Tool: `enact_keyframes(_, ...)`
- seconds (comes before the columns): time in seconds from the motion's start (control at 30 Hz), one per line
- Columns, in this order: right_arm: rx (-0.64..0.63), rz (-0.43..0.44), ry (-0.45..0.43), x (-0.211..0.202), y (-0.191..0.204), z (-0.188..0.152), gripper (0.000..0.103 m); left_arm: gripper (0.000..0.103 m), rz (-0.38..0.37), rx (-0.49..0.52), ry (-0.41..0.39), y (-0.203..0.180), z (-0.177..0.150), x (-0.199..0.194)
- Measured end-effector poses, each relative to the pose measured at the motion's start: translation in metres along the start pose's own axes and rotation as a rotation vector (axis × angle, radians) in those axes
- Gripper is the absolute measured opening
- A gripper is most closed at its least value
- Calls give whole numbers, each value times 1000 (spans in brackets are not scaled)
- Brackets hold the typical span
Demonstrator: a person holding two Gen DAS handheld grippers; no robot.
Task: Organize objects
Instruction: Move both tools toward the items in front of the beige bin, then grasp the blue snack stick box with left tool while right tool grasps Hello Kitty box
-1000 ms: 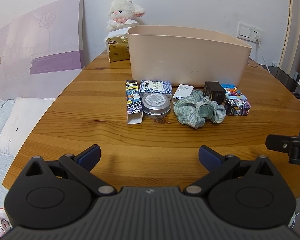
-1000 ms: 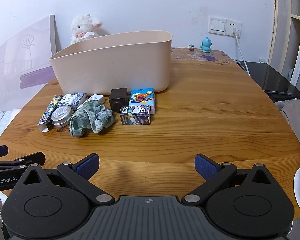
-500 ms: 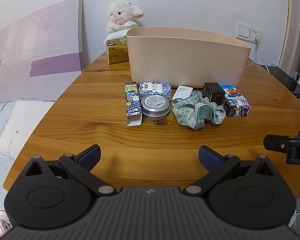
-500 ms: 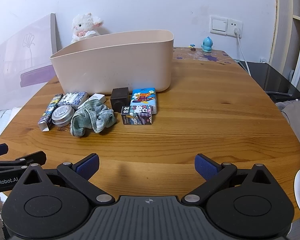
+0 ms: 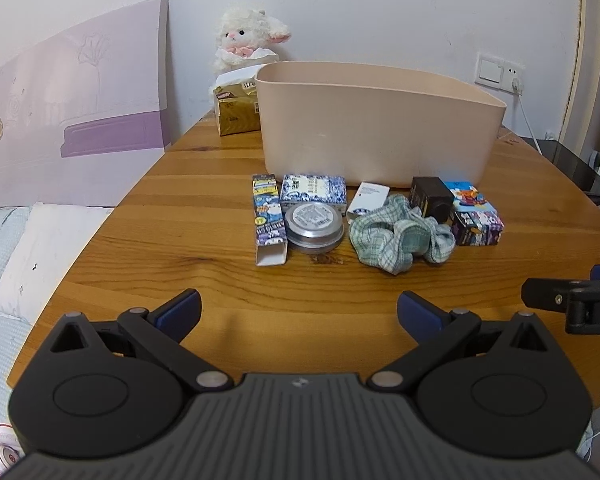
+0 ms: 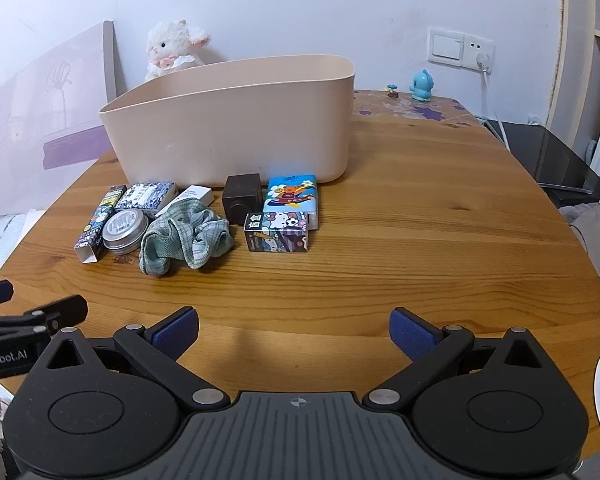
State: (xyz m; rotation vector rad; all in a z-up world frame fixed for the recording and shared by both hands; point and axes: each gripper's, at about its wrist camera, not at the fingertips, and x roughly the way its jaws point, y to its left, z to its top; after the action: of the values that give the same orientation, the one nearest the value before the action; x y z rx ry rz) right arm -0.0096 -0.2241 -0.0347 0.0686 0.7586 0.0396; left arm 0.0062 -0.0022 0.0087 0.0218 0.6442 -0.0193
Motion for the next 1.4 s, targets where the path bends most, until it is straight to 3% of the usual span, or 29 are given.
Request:
enact_keyframes(0.43,3,-26,54,46,-7,37,102,103,67,39,73,13,25,43)
enact_keyframes(0.73,17,-7,86,72,-5,55,100,103,58,57,107,27,41,71)
enact_keyframes(0.97,13,-46,144,99,8,53,97,102,31,66,147,35,42,91)
enact_keyframes(1.07,-11,-70,132,104,15,55,96,88,-15,69,173,38,45,97)
enact_keyframes(1.23,-17,-86,91,103,22,52,81,69,-66,50,178,43,45,94)
enact_keyframes(1.33,-13,-87,67,99,23,49,64,55,-60,44,175,46,45,91)
enact_keyframes(1.4,-19,-86,60,96,25,48,47,42,-59,37,176,49,45,89)
